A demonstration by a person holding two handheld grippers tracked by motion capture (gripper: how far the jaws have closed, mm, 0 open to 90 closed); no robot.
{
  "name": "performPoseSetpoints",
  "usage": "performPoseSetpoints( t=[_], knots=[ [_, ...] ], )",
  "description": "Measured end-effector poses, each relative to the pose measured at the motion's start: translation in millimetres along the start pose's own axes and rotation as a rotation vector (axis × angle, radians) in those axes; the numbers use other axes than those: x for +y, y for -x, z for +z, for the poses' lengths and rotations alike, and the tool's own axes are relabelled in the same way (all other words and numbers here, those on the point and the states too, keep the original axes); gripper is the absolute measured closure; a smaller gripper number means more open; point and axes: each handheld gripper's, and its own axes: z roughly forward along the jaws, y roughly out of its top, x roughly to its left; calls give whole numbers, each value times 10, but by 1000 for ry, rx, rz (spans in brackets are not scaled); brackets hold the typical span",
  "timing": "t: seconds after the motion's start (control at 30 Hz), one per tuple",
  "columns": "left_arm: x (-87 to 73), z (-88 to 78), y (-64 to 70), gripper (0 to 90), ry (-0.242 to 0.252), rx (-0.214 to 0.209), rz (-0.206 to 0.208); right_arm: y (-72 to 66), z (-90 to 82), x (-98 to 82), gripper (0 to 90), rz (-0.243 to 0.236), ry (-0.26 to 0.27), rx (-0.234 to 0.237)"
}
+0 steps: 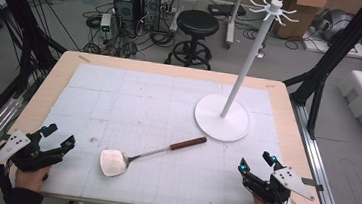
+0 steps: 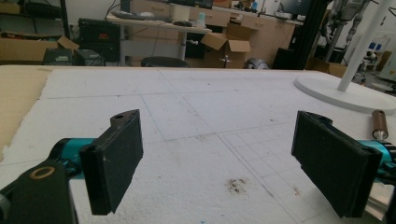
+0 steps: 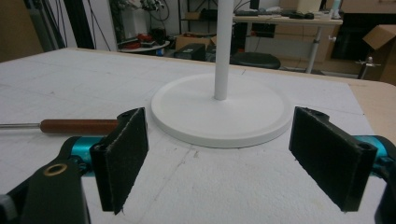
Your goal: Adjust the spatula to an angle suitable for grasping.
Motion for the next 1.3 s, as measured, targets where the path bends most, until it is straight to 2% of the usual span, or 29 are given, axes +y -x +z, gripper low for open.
performPoseSetpoints(
  t=[0.33, 0.37, 0.4, 0.43, 0.47, 0.5, 0.57, 0.6, 0.67, 0.7, 0.73, 0.77, 0.87, 0.9, 0.93, 0.97, 1.03, 1.07, 1.2, 1.3],
  knots=[
    [10, 15, -22, 180, -17, 7, -23, 16, 6, -10, 185, 14, -5, 10],
    [13, 13, -28, 183, -21, 6, -39, 17, 7, -12, 185, 16, -7, 10],
    [20, 11, -44, 183, -36, -8, -81, 17, 7, -12, 185, 16, -7, 10],
    [27, 10, -53, 188, -44, -17, -104, 16, 8, -11, 186, 17, -9, 9],
    [42, 5, -54, 214, -44, -27, -115, 15, 9, -9, 185, 15, -10, 10],
    [68, -3, -41, 304, -37, -34, -109, 3, 10, 4, 186, 11, -13, 12],
    [132, -7, 10, 317, -36, -50, -82, 0, 9, 10, 185, 6, -10, 11],
    [171, 13, 50, 407, -62, -83, -57, -12, -2, 22, 185, 8, -9, 14],
    [224, 74, 129, 438, -97, -144, -35, -10, -3, 26, 185, 4, -6, 12],
    [258, 122, 190, 547, -113, -183, -14, -16, -3, 35, 185, 14, -4, 11],
    [329, 245, 352, 581, -141, -246, 35, -17, 3, 37, 186, 14, -1, 11],
    [329, 245, 352, 619, -141, -246, 35, -17, 3, 37, 186, 14, -1, 11],
    [419, 474, 631, 717, -186, -335, 100, -36, 39, 46, 185, 12, -7, 18],
    [440, 558, 724, 717, -195, -365, 117, -36, 39, 46, 185, 12, -7, 18],
    [460, 639, 809, 771, -213, -388, 139, -37, 47, 47, 185, 6, -8, 21],
    [484, 741, 911, 866, -246, -411, 155, -42, 56, 45, 186, 6, -13, 25],
    [524, 941, 1122, 896, -293, -450, 197, -34, 55, 42, 186, 9, -14, 25],
    [524, 941, 1122, 896, -293, -450, 197, -34, 55, 42, 186, 9, -14, 25],
    [556, 1248, 1411, 897, -376, -506, 277, -4, 37, 35, 185, 27, -12, 21],
    [550, 1451, 1590, 897, -416, -534, 294, 4, 34, 36, 186, 26, -9, 22]
  ],
)
